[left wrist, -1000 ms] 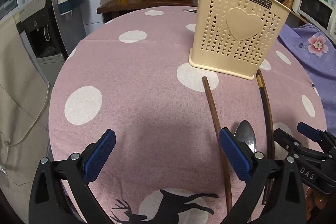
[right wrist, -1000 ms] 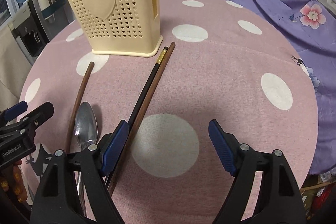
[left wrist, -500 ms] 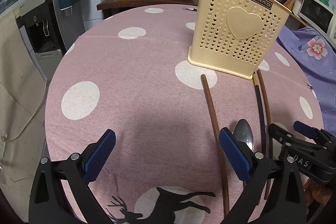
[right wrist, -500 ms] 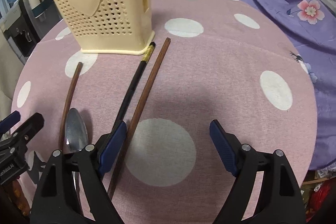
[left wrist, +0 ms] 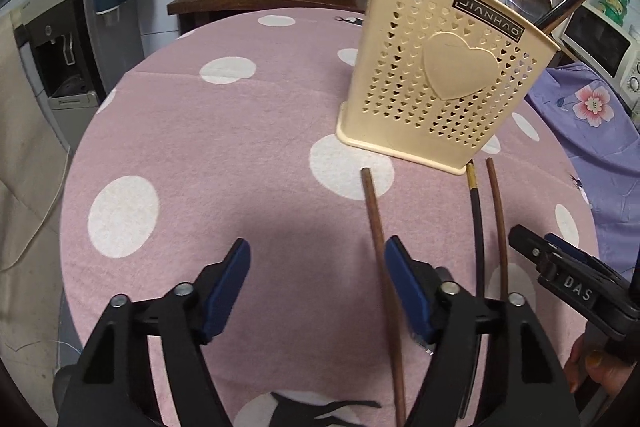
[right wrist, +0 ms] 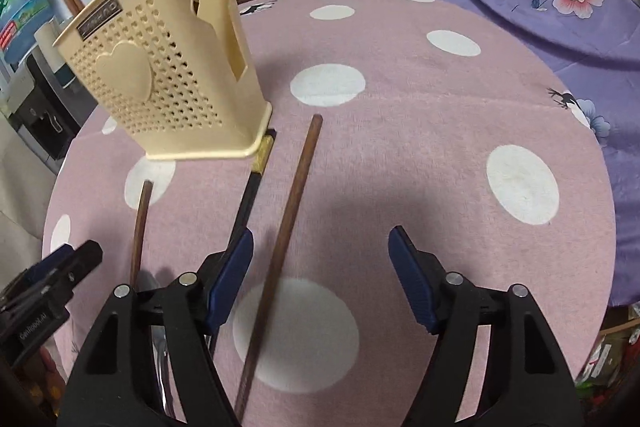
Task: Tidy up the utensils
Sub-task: 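Move both tools back down to the remaining chopsticks beside the holder, then close the right tool on a brown chopstick while the left tool grasps another brown chopstick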
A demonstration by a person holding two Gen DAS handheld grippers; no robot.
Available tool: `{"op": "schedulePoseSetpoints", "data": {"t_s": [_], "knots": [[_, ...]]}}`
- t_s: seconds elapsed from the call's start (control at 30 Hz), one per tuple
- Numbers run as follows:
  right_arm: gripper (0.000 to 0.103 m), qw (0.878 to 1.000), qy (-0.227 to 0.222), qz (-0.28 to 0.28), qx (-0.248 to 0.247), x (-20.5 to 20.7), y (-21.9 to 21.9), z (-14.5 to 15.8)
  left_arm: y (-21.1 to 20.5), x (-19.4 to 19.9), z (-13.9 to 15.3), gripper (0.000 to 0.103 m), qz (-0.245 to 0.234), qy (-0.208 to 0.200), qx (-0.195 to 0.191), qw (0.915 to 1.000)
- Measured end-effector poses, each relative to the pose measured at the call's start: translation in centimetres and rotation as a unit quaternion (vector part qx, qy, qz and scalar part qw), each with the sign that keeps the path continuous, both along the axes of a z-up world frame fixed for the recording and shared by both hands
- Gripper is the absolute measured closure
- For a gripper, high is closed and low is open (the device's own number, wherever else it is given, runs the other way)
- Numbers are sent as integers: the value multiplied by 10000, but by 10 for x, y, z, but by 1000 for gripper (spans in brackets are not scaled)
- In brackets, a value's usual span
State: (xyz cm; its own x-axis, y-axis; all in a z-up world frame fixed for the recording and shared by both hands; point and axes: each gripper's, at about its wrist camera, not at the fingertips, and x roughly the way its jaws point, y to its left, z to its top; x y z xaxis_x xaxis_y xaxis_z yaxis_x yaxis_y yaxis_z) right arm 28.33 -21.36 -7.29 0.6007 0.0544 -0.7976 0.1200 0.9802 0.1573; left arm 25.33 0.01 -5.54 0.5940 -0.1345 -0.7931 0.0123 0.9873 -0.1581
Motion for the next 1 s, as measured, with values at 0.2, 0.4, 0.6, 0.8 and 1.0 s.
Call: {"op": "schedulePoseSetpoints", "data": {"t_s": [0.2,0.4,0.6,0.8,1.0], "knots": [[50,9996,148,-227,17,23,2,-6,-16,18,-6,54,-200,193,-107,9996],[54,9995,143,-241,-165,33,9,-8,-28,29,-14,62,-253,323,7,9992],[61,9984,160,-234,-486,41,17,-9,-33,31,-15,63,-150,252,164,9994],[72,9970,156,-321,-680,51,21,-9,-39,31,-16,65,-68,174,361,9992],[88,9971,191,-357,-639,61,22,-7,-39,35,-15,83,0,240,399,9989]]}}
